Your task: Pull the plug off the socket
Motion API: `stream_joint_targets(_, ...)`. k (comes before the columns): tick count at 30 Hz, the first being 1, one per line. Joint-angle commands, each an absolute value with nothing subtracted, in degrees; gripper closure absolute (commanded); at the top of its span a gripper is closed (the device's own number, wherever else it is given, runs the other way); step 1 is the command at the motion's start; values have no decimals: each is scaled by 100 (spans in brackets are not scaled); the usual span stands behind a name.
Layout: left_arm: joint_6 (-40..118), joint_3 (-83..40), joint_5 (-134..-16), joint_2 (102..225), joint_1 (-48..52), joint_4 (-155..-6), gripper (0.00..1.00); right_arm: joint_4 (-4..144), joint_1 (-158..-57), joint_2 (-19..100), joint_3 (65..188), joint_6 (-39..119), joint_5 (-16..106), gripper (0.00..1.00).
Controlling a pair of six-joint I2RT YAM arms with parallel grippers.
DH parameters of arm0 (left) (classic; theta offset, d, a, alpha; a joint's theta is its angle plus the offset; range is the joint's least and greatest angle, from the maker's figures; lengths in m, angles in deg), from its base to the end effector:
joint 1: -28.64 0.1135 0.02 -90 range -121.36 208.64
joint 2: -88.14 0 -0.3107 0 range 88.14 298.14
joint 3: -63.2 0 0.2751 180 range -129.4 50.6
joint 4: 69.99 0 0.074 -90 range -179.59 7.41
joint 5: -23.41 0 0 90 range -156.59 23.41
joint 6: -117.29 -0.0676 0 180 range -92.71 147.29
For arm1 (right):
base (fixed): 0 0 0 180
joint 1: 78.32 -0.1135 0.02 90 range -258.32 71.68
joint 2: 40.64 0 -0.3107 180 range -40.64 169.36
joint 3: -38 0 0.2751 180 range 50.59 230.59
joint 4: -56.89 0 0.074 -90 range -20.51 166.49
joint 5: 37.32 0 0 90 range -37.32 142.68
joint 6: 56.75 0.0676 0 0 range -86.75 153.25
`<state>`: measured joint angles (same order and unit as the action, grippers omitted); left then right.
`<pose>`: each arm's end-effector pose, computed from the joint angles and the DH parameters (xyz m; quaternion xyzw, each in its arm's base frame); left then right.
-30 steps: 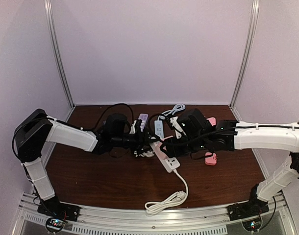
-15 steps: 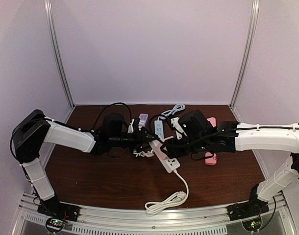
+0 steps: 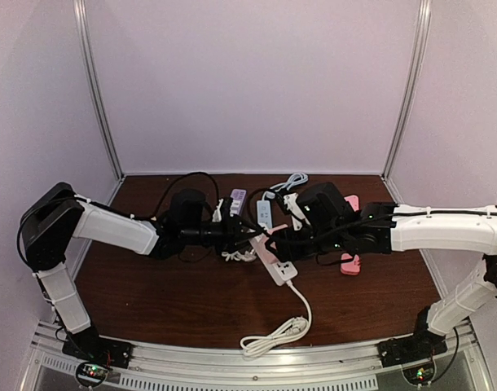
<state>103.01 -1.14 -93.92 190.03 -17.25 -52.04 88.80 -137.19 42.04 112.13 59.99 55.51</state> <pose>0.2759 -0.3292 0.2049 -0.0728 0.8023 -0.5831 0.1047 0.1890 0.3065 0.2889 -0.2412 0.8751 0.2682 0.3225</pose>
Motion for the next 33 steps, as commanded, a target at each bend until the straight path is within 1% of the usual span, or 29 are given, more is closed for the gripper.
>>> stream_joint_targets(1,10234,-78,-9492,18922,-1686,-4844,72,8403,-13774,4131,11432,6007,5702,82)
stream_joint_targets(3,10163,-125,-9488,18921,-1682,-4929,80,8424,-13768,4149,11469,6003,5696,82)
stream_joint_targets(6,9780,-282,-9420,18858,-1680,-5325,100,8502,-13774,4183,11573,6021,5666,82)
stream_joint_targets(9,9037,-483,-9060,18675,-1665,-6231,100,8619,-13774,4192,11714,6048,5682,82)
stream_joint_targets(14,8513,-623,-8970,18650,-1545,-6716,100,8806,-13774,4069,11810,6041,5773,83)
stream_joint_targets(22,8394,-549,-8949,18659,-1491,-6831,100,8936,-13774,3845,11900,6202,5677,83)
stream_joint_targets(27,8487,-528,-8918,18713,-1473,-6804,100,8703,-13780,3744,11891,6259,5489,83)
stream_joint_targets(33,8745,-438,-8961,18690,-1354,-6627,100,8696,-13957,3811,11849,6110,5720,83)
